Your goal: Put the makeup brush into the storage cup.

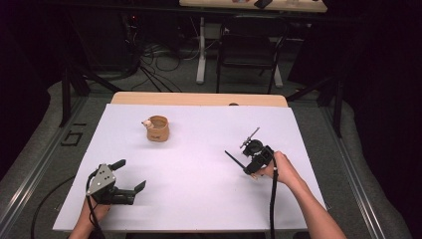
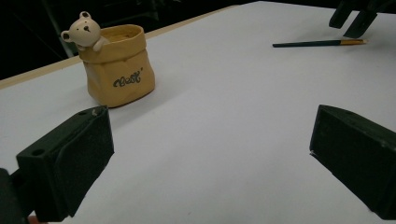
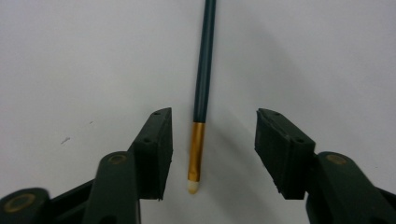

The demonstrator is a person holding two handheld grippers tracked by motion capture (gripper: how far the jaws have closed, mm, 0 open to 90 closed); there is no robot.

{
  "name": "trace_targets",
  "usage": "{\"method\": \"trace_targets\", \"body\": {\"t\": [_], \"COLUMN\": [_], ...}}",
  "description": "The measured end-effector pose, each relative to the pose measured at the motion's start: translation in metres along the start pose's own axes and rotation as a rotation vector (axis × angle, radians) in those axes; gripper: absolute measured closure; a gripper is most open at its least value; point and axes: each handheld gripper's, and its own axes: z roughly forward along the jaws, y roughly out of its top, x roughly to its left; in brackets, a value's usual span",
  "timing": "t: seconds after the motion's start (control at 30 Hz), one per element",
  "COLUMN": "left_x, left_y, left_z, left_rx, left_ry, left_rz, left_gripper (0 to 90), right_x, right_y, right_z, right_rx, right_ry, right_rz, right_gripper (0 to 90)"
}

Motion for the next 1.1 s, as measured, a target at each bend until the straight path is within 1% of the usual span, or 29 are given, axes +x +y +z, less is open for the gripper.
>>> {"method": "trace_targets", "body": {"t": [0.03,0.07,0.1,0.13,0.17,0.2,0.23,0.27,0.3,0.33,0.37,0.4,0.43,0.47,0.5,0.53,0.57,0.63,0.7,0.73,0.77,0.8,0.83,0.87,0.9,0.93,0.97,1.03,1.1], "left_x": [0.0,0.0,0.0,0.0,0.0,0.0,0.0,0.0,0.0,0.0,0.0,0.0,0.0,0.0,0.0,0.0,0.0,0.0,0.0,0.0,0.0,0.0,0.0,0.0,0.0,0.0,0.0,0.0,0.0], "left_y": [0.0,0.0,0.0,0.0,0.0,0.0,0.0,0.0,0.0,0.0,0.0,0.0,0.0,0.0,0.0,0.0,0.0,0.0,0.0,0.0,0.0,0.0,0.0,0.0,0.0,0.0,0.0,0.0,0.0], "left_z": [0.0,0.0,0.0,0.0,0.0,0.0,0.0,0.0,0.0,0.0,0.0,0.0,0.0,0.0,0.0,0.0,0.0,-0.001,-0.001,-0.001,-0.001,-0.001,-0.001,-0.001,-0.001,-0.001,-0.001,-0.001,0.0], "left_rx": [0.0,0.0,0.0,0.0,0.0,0.0,0.0,0.0,0.0,0.0,0.0,0.001,0.001,0.002,0.001,0.001,0.001,0.001,0.001,0.001,0.001,0.001,0.001,0.001,0.001,0.001,0.002,0.003,0.002], "left_ry": [-0.001,0.0,0.001,0.002,0.001,0.001,0.001,0.001,0.001,0.001,0.002,0.003,0.003,0.003,0.003,0.003,0.003,0.003,0.002,0.003,0.003,0.002,0.002,0.002,0.002,0.003,0.003,0.004,0.003], "left_rz": [0.001,0.0,0.001,0.001,0.002,0.003,0.003,0.003,0.003,0.001,0.002,0.004,0.004,0.004,0.002,0.002,0.003,0.004,0.004,0.004,0.004,0.004,0.004,0.005,0.005,0.005,0.006,0.007,0.007], "left_gripper": [0.0,0.0,0.0,0.0,0.0,0.0,0.0,0.0,0.0,0.0,0.0,0.0,0.0,0.0,0.0,0.0,0.0,0.0,0.0,0.0,0.0,0.0,0.0,0.0,0.0,0.0,0.0,0.0,0.0], "right_x": [0.0,0.001,0.0,0.0,0.0,0.0,0.0,0.001,0.001,0.002,0.002,0.002,0.002,0.002,0.003,0.004,0.004,0.004,0.004,0.004,0.004,0.004,0.004,0.003,0.003,0.003,0.003,0.003,0.003], "right_y": [0.001,0.001,0.001,0.002,0.002,0.002,0.002,0.004,0.004,0.004,0.004,0.005,0.005,0.006,0.007,0.007,0.008,0.009,0.008,0.008,0.008,0.008,0.008,0.009,0.009,0.009,0.008,0.008,0.008], "right_z": [0.002,0.004,0.006,0.005,0.005,0.006,0.007,0.006,0.007,0.008,0.009,0.009,0.009,0.01,0.011,0.013,0.012,0.012,0.012,0.013,0.013,0.013,0.013,0.012,0.012,0.012,0.013,0.013,0.014], "right_rx": [0.012,0.009,-0.001,0.03,0.036,0.033,0.028,0.05,0.048,0.042,0.048,0.065,0.065,0.074,0.081,0.071,0.09,0.099,0.088,0.09,0.09,0.092,0.092,0.11,0.109,0.11,0.098,0.109,0.103], "right_ry": [0.008,0.015,0.019,0.009,0.017,0.022,0.031,0.025,0.025,0.029,0.03,0.045,0.045,0.038,0.041,0.039,0.032,0.032,0.031,0.021,0.021,0.02,0.02,0.024,0.017,0.023,0.018,0.014,0.01], "right_rz": [-0.001,0.005,0.0,-0.014,-0.011,0.001,0.003,0.0,-0.008,0.001,0.002,0.005,0.005,-0.008,0.0,-0.002,-0.003,0.003,0.011,0.015,0.015,0.027,0.027,0.023,0.027,0.026,0.03,0.034,0.034], "right_gripper": [51.6,52.8,53.5,54.8,56.5,57.6,58.5,60.4,61.3,62.4,63.5,64.2,64.2,66.9,67.5,68.7,69.9,71.2,72.8,73.5,73.5,74.9,74.9,76.3,77.1,77.9,78.6,79.6,80.0]}}
